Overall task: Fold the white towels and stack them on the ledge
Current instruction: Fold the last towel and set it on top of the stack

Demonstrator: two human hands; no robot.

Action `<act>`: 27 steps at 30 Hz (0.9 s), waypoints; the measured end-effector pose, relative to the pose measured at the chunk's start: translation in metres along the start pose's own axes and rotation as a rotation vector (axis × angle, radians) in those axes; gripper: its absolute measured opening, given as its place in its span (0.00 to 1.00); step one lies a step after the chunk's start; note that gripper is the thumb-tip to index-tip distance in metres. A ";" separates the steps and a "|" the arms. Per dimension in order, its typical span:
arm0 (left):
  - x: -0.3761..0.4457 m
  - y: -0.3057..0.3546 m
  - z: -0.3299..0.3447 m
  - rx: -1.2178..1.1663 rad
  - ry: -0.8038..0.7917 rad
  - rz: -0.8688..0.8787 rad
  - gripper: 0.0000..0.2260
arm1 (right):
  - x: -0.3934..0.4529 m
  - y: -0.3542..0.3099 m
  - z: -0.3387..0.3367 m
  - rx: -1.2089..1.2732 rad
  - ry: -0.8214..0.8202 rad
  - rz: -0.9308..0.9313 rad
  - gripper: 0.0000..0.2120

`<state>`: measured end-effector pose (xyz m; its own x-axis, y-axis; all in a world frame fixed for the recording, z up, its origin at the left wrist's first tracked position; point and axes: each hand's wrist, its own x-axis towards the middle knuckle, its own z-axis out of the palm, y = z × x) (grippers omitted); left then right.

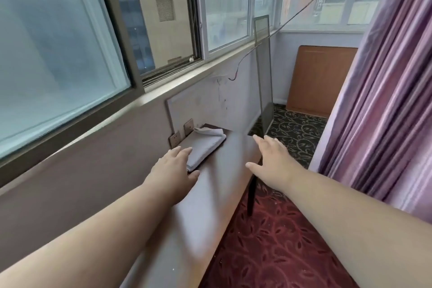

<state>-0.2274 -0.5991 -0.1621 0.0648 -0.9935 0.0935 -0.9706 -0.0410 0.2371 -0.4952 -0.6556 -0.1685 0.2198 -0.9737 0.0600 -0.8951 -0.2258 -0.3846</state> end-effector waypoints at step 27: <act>0.228 -0.019 0.093 0.052 -0.051 -0.490 0.32 | 0.341 0.016 0.110 -0.327 -0.439 -0.543 0.37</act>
<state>-0.2159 -0.8346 -0.2354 0.5065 -0.8598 -0.0649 -0.8391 -0.5088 0.1924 -0.3917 -0.9877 -0.2559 0.7340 -0.6373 -0.2347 -0.6714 -0.7329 -0.1097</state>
